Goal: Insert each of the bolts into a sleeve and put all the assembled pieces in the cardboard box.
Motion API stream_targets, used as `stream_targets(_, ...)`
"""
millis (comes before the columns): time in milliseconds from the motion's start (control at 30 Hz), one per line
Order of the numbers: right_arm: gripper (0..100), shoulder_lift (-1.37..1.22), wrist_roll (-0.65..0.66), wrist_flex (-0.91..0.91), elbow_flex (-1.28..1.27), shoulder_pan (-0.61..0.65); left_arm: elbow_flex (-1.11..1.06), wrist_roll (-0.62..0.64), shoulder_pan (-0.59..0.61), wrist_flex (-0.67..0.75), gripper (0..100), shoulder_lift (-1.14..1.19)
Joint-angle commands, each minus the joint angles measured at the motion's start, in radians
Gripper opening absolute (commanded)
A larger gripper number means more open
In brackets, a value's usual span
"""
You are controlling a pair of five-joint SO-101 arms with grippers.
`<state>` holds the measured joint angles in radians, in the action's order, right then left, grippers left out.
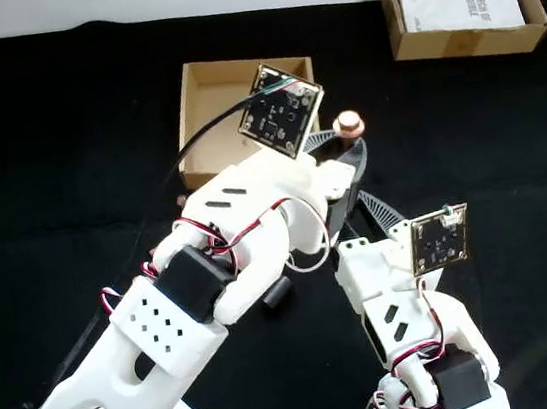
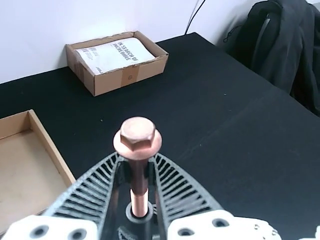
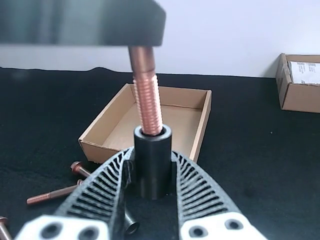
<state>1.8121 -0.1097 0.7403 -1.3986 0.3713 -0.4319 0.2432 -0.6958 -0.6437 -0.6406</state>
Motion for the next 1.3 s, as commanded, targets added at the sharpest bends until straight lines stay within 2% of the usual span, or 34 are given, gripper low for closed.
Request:
stream_targets(0,0.6,0.015,0.009,-0.021,0.008,-0.013,-0.007,0.008,-0.027,0.023,1,-0.025)
stream_targets(267,0.6,0.015,0.011,-0.021,0.015,-0.013,-0.153,0.008,-0.027,0.023,1,-0.035)
stream_targets(500,0.6,0.015,0.011,-0.021,0.015,-0.015,-0.174,0.006,-0.024,0.023,2,-0.033)
stream_targets(567,0.6,0.015,0.011,-0.021,0.016,-0.015,-0.173,0.006,-0.021,-0.002,9,-0.035)
stream_targets(700,0.6,0.015,0.011,-0.021,0.018,-0.015,-0.136,0.012,-0.021,-0.155,29,-0.035)
stream_targets(767,0.6,0.015,0.011,-0.021,0.018,-0.015,-0.108,0.012,-0.021,-0.232,33,-0.035)
stream_targets(1067,0.6,0.015,0.011,-0.021,0.018,-0.015,0.061,0.005,0.018,-0.476,27,-0.042)
stream_targets(1267,0.6,0.012,0.011,-0.021,0.019,-0.015,0.163,-0.003,0.024,-0.615,22,-0.191)
